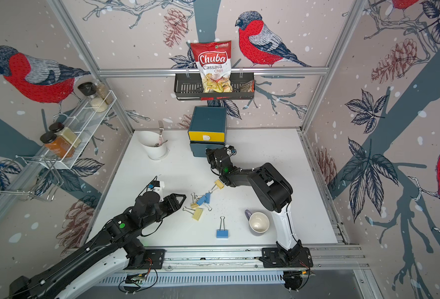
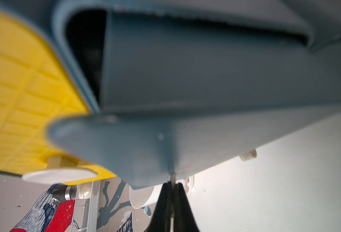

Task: Put the binder clips in the drawer according to color
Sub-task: Open the drawer in the storage box.

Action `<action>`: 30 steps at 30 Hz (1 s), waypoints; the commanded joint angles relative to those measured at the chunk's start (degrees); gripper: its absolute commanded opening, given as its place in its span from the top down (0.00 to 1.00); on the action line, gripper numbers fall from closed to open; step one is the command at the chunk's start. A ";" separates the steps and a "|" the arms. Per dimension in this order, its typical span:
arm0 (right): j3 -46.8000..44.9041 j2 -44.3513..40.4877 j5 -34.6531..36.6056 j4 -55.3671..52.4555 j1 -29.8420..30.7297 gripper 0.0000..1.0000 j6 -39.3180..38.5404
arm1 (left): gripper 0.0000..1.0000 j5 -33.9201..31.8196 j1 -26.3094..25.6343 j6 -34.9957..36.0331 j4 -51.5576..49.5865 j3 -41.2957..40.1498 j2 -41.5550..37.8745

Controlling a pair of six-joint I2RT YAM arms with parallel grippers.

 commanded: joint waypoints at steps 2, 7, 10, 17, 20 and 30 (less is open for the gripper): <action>-3.48 -3.11 3.62 2.39 1.19 1.00 2.47 | 0.39 0.24 0.21 -0.32 -0.72 -0.06 0.29; -7.29 -5.39 5.29 3.93 3.03 1.00 4.75 | 0.39 0.27 0.21 -0.41 -0.60 -0.24 0.37; -7.94 -5.95 5.34 3.50 3.89 1.00 5.39 | 0.39 0.18 0.19 -0.51 -0.73 -0.47 -0.13; -11.01 -8.36 6.73 1.48 5.87 1.00 6.90 | 0.39 0.09 0.21 -0.78 -0.59 -1.18 -0.26; -12.21 -9.17 7.36 0.61 6.65 1.00 7.88 | 0.38 0.38 0.18 -0.91 -0.62 -1.10 0.24; -12.95 -11.28 9.36 -3.04 7.85 1.00 8.99 | 0.33 1.45 0.03 -1.48 -0.76 0.10 2.34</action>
